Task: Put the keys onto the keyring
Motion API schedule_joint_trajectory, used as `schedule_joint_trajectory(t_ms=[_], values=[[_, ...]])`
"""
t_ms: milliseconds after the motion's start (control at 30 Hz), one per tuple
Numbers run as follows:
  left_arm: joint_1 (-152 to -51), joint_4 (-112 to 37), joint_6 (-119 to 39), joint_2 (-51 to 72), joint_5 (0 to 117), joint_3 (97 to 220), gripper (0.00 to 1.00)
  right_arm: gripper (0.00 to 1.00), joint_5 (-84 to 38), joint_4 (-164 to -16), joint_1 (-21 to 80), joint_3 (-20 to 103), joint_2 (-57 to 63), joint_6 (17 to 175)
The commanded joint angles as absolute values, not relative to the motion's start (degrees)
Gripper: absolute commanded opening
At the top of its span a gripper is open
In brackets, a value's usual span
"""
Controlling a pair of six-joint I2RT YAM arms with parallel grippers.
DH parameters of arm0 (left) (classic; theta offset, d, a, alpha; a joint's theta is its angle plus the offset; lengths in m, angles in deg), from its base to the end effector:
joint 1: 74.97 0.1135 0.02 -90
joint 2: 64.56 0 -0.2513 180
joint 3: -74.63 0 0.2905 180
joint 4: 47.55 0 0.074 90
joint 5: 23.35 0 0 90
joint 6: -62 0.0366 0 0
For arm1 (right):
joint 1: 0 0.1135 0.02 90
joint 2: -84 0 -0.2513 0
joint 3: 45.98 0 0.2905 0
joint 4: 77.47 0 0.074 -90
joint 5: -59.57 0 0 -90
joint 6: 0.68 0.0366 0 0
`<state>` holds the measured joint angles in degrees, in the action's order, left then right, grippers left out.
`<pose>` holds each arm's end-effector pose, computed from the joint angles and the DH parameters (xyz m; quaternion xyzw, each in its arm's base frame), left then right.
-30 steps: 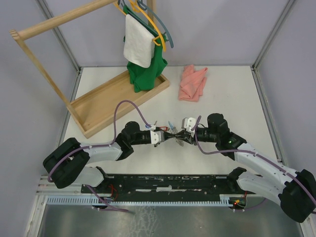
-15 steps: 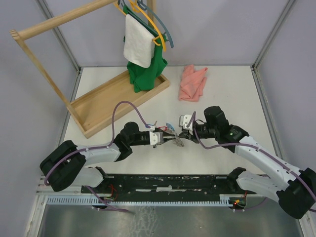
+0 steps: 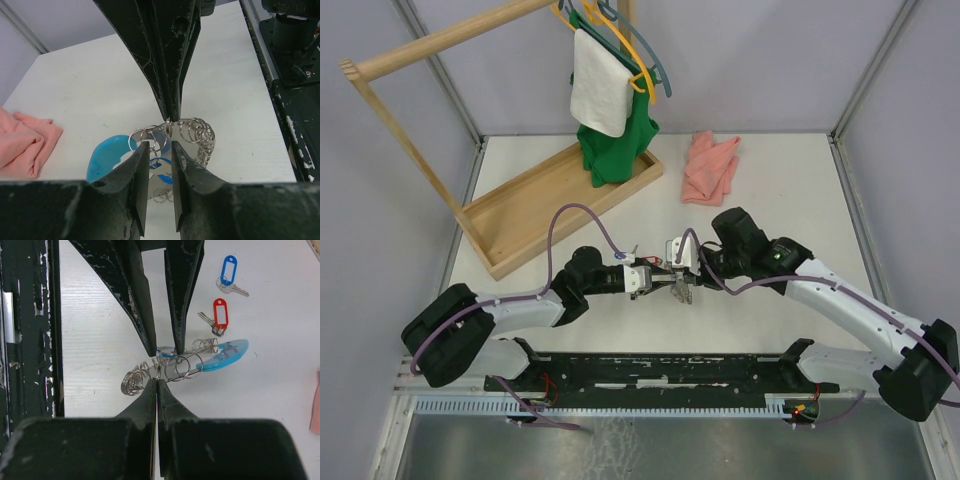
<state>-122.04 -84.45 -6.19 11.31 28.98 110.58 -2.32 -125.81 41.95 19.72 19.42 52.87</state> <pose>0.1772 -0.2234 0.1654 0.5716 0.4406 -0.3710 0.5844 0.1928 0.1965 0.2681 -0.6395 0.6440 0.2428 0.3425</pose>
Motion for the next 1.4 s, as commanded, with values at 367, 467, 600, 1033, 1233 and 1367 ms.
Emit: schedule_joint_trajectory(t_ms=[367,467,600,1033,1233,1367], values=[[-122.1,-91.9,-11.4,14.3,25.3,112.9,0.33,0.01,-5.1,-126.8,44.3,25.4,16.3,51.1],[-122.1,-91.9,-11.9,14.9,25.6,113.3,0.32,0.01,-5.0,-126.3,44.5,25.5,16.2,51.1],[-122.0,-92.0,-12.4,15.4,25.8,113.8,0.28,0.01,-4.7,-126.0,44.9,25.2,15.7,51.1],[-121.7,-101.9,-13.5,16.2,27.9,109.0,0.03,0.3,-5.7,-121.0,42.2,19.0,22.8,50.2],[-120.5,-117.5,-16.6,19.4,25.8,106.1,0.03,0.38,6.6,-109.0,35.0,9.7,28.8,51.7],[-120.3,-121.6,-17.4,20.9,24.7,106.2,0.03,0.38,10.9,-103.3,34.3,6.3,29.7,52.8]])
